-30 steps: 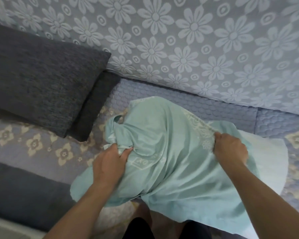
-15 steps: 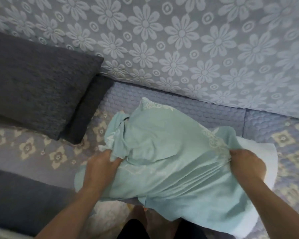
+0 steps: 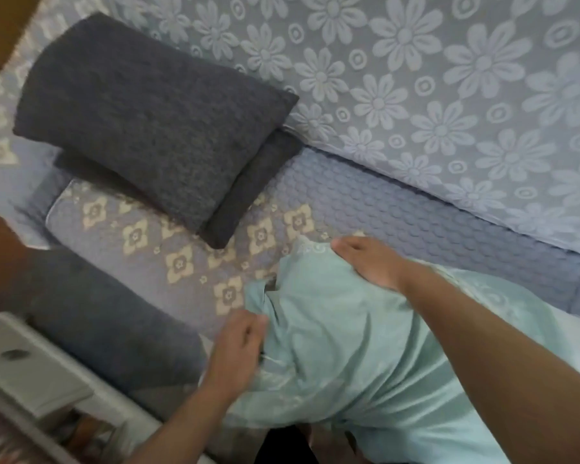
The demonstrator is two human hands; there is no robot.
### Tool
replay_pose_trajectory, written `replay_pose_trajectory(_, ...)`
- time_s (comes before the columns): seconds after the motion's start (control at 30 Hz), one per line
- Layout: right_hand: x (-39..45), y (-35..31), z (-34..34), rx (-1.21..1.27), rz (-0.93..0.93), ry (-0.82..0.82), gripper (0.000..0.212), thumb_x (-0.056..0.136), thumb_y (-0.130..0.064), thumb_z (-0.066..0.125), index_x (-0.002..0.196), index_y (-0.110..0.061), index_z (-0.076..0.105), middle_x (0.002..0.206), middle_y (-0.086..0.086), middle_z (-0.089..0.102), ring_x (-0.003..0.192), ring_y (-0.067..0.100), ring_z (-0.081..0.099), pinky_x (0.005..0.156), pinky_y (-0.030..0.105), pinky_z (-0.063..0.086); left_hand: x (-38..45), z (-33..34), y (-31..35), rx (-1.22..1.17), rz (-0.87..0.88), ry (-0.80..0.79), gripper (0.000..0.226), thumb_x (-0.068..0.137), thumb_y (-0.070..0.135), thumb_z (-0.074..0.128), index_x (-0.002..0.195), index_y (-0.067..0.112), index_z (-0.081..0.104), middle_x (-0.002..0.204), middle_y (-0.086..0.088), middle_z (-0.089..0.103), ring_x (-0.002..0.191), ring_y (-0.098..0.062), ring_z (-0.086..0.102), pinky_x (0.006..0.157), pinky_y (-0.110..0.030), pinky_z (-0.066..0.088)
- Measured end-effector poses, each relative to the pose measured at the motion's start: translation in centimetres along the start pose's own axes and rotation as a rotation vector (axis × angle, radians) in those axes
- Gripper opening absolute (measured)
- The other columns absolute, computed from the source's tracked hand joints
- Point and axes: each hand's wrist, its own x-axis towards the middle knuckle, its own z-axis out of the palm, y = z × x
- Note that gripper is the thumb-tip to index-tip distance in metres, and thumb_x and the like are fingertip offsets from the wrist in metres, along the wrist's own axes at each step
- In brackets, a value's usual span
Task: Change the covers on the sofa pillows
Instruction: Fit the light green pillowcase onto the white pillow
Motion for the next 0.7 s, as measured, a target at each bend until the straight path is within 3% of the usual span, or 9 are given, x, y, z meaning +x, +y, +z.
replay_pose_trajectory(0.07, -1.4, 1.1, 1.9, 0.18, 0.031, -0.002, 0.041, 0.1, -0.059, 0.041, 0.111, -0.033, 0.07, 0.112, -0.018, 0.067, 0.109, 0.007, 0.061, 0.09, 0.024, 0.041, 2.6, -1.1, 0.1, -0.006, -0.116, 0.18, 0.035, 0.096, 0.058, 0.05, 0.094, 0.025, 0.059, 0.098, 0.006, 0.06, 0.085, -0.01, 0.06, 0.081, -0.042, 0.053)
replay_pose_trajectory(0.1, -2.1, 1.7, 2.8, 0.284, 0.062, 0.009, 0.04, 0.099, -0.06, 0.043, 0.107, -0.034, 0.072, 0.107, -0.019, 0.07, 0.104, 0.006, 0.065, 0.089, 0.025, 0.044, 4.1, -1.3, 0.6, 0.022, -0.119, 0.106, 0.027, 0.098, 0.049, 0.056, 0.109, 0.025, 0.062, 0.109, 0.006, 0.061, 0.092, -0.012, 0.061, 0.087, -0.039, 0.053)
replay_pose_trajectory(0.17, -3.0, 2.7, 4.0, 0.373, 0.093, 0.073, 0.037, 0.098, -0.061, 0.045, 0.103, -0.036, 0.073, 0.102, -0.016, 0.073, 0.099, 0.006, 0.067, 0.091, 0.029, 0.048, 6.7, -1.0, 1.6, 0.11, -0.107, -0.206, 0.034, 0.1, 0.042, 0.057, 0.129, 0.023, 0.059, 0.118, 0.006, 0.063, 0.104, -0.013, 0.062, 0.093, -0.031, 0.048)
replay_pose_trajectory(0.23, -3.4, 3.1, 4.2, 0.341, 0.042, 0.151, 0.029, 0.098, -0.054, 0.051, 0.105, -0.036, 0.072, 0.106, -0.017, 0.072, 0.101, 0.002, 0.065, 0.089, 0.023, 0.046, 8.2, -1.0, 2.1, 0.25, -0.19, -0.476, 0.029, 0.102, 0.042, 0.052, 0.123, 0.024, 0.061, 0.117, 0.005, 0.066, 0.103, -0.013, 0.061, 0.09, -0.029, 0.047)
replay_pose_trajectory(0.3, -3.7, 2.8, 3.7, 0.294, -0.05, 0.208, 0.023, 0.096, -0.047, 0.058, 0.116, -0.039, 0.066, 0.118, -0.02, 0.063, 0.108, -0.004, 0.057, 0.087, 0.009, 0.038, 8.9, -1.4, 1.9, 0.294, -0.228, -0.558, 0.017, 0.102, 0.038, 0.053, 0.108, 0.028, 0.066, 0.11, 0.005, 0.069, 0.098, -0.015, 0.063, 0.084, -0.028, 0.048)
replay_pose_trajectory(0.37, -3.9, 2.5, 3.7, 0.219, -0.159, 0.279, 0.026, 0.095, -0.041, 0.063, 0.121, -0.036, 0.062, 0.117, -0.017, 0.056, 0.107, -0.005, 0.052, 0.089, 0.009, 0.036, 8.9, -1.7, 2.3, 0.262, -0.128, -0.527, 0.017, 0.102, 0.03, 0.052, 0.091, 0.027, 0.065, 0.098, 0.004, 0.069, 0.095, -0.019, 0.064, 0.077, -0.03, 0.046)
replay_pose_trajectory(0.47, -3.8, 3.2, 4.6, 0.052, -0.311, 0.434, 0.026, 0.09, -0.04, 0.062, 0.114, -0.028, 0.062, 0.109, -0.009, 0.052, 0.104, 0.006, 0.05, 0.095, 0.024, 0.039, 8.2, -1.4, 3.1, 0.184, -0.14, -0.475, 0.033, 0.105, 0.038, 0.042, 0.099, 0.021, 0.07, 0.103, 0.006, 0.07, 0.095, -0.013, 0.064, 0.08, -0.032, 0.047)
replay_pose_trajectory(0.57, -4.2, 3.3, 5.7, -0.009, -0.324, 0.413, 0.031, 0.093, -0.04, 0.054, 0.12, -0.027, 0.064, 0.109, -0.01, 0.051, 0.106, 0.009, 0.046, 0.1, 0.033, 0.038, 7.9, -1.4, 2.3, 0.311, -0.146, -0.541, 0.025, 0.1, 0.036, 0.048, 0.099, 0.023, 0.07, 0.103, 0.006, 0.071, 0.095, -0.014, 0.065, 0.09, -0.038, 0.053)
replay_pose_trajectory(0.7, -5.3, 1.7, 7.1, -0.201, -0.394, 0.307, 0.056, 0.096, -0.058, 0.044, 0.148, -0.036, 0.043, 0.142, -0.011, 0.041, 0.129, 0.013, 0.033, 0.112, 0.032, 0.031, 7.0, -1.1, 1.3, 0.255, -0.268, -0.435, 0.015, 0.088, 0.019, 0.055, 0.086, 0.018, 0.069, 0.093, 0.001, 0.071, 0.087, -0.019, 0.066, 0.077, -0.033, 0.052)
